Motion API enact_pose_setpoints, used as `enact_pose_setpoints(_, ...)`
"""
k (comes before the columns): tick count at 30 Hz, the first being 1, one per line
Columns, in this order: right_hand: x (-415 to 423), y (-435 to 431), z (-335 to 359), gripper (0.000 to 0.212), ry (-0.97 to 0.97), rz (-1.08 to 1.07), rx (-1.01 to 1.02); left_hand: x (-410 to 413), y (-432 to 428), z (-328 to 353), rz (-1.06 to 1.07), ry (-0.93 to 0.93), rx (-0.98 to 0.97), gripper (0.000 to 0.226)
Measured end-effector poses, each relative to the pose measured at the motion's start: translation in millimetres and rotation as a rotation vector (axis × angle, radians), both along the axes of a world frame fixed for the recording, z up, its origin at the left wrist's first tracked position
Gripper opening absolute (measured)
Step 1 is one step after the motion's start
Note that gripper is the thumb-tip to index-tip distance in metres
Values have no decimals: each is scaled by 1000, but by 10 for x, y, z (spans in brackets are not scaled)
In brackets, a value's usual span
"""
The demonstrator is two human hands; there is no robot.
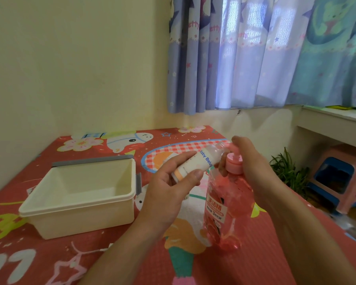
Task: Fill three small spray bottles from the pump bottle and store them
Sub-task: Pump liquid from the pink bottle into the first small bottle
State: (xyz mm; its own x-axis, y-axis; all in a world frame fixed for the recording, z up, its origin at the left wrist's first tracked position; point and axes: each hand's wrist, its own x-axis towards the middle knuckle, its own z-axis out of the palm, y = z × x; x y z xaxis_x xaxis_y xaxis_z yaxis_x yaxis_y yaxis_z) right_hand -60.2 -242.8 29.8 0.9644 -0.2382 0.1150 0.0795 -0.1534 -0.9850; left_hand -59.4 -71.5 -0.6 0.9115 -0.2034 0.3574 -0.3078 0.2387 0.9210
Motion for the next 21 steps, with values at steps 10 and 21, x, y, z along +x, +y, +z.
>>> enact_pose_setpoints(10,-6,7,10,62,-17,4,16,6,-4,7,-5,5,-11,35)
enact_pose_setpoints(21,-4,-4,0,66,-9,11,25,-6,-5,22,-9,-1,-11,35)
